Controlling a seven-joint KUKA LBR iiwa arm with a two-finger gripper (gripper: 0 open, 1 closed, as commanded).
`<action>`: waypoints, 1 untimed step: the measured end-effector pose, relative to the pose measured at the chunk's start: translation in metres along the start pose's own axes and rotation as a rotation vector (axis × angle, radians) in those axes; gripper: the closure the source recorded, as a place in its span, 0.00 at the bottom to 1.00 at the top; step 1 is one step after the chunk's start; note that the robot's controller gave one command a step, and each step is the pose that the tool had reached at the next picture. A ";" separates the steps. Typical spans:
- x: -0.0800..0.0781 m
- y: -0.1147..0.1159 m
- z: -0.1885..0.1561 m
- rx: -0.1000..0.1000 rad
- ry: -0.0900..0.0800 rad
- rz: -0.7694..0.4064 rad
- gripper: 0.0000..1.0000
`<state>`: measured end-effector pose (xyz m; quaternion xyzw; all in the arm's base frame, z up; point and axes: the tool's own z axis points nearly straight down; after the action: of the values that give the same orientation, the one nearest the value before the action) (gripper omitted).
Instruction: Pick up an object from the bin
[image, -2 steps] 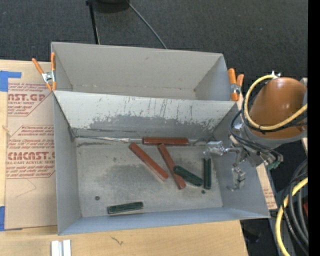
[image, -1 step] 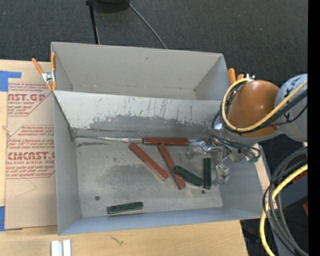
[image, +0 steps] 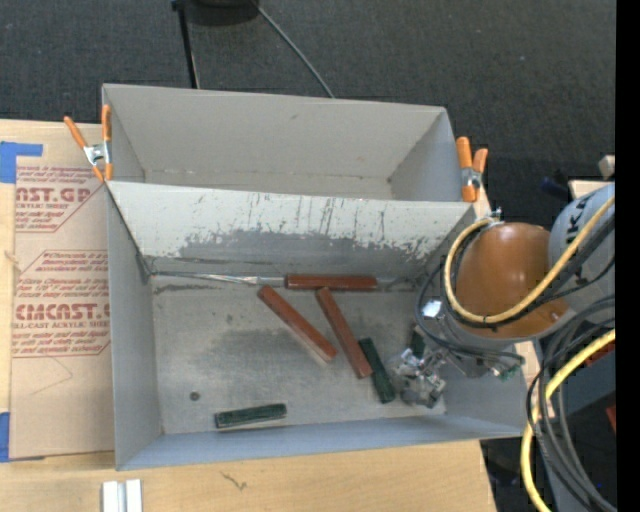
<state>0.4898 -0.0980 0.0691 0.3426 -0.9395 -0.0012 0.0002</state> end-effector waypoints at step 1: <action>-0.002 -0.001 -0.001 0.006 -0.008 -0.001 0.00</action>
Offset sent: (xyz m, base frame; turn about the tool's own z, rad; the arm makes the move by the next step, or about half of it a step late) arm 0.0000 0.0000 0.0000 0.0000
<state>0.4924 -0.0977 0.0705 0.3429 -0.9394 0.0005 -0.0044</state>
